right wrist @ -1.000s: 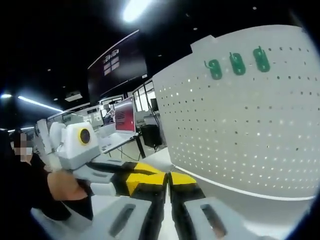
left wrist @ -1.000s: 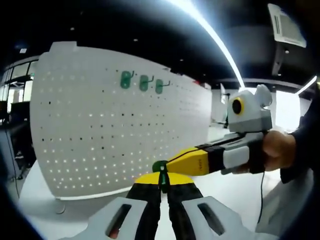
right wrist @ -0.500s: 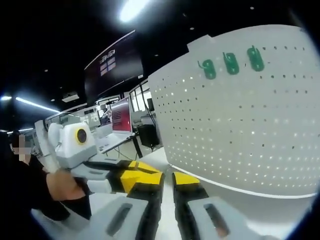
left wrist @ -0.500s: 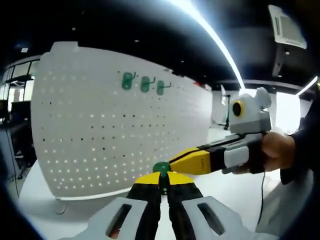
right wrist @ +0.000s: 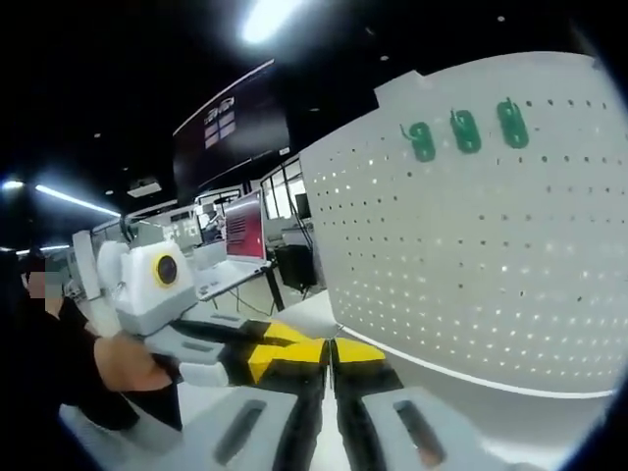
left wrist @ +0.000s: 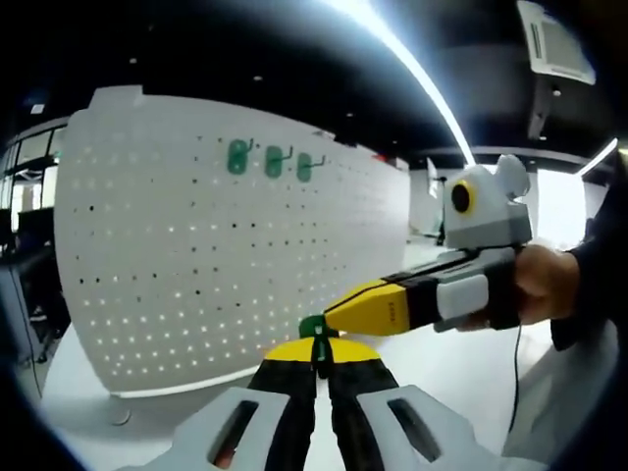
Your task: Insert the hook assembly into the mounting plate slot until the hook locks in place.
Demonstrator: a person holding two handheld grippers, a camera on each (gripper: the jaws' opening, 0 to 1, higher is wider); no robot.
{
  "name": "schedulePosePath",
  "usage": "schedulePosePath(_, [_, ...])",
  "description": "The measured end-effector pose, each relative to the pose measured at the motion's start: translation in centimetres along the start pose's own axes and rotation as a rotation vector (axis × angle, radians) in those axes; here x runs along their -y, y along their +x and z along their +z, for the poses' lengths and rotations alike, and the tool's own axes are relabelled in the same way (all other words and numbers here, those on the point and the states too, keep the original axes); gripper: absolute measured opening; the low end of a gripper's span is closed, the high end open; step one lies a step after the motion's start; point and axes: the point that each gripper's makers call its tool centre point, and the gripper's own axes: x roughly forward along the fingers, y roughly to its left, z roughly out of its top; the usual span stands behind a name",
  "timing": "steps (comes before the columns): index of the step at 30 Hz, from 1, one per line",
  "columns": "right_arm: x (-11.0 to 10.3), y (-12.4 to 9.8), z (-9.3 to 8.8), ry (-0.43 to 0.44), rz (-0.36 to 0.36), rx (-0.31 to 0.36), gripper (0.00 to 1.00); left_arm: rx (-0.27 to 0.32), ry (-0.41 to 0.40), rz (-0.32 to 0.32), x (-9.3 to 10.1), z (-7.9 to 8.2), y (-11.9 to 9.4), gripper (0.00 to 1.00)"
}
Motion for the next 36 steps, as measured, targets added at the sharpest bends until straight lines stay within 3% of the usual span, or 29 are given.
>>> schedulePosePath(5, [-0.1,0.0,0.0,-0.03,-0.007,-0.002,0.0,0.001,-0.004,0.001,0.0,0.0,0.0,0.03])
schedulePosePath(7, [-0.3,0.0,0.1,-0.153,-0.014,-0.021,0.0,-0.001,-0.004,-0.001,0.0,0.0,0.0,0.03])
schedulePosePath(11, [-0.4,0.0,0.3,-0.077,-0.001,-0.003,0.0,0.007,-0.01,-0.001,-0.1,0.2,-0.1,0.03])
schedulePosePath(22, [-0.1,-0.4,0.6,-0.036,-0.013,0.007,0.04,0.006,-0.015,0.003,-0.2,0.1,-0.2,0.03])
schedulePosePath(30, [2.4,-2.4,0.5,-0.016,-0.088,0.017,0.06,0.012,-0.032,0.021,-0.8,0.2,-0.4,0.03])
schedulePosePath(36, [3.9,-4.4,-0.2,-0.067,-0.15,-0.005,0.08,0.009,-0.035,0.032,-1.1,0.1,-0.4,0.03])
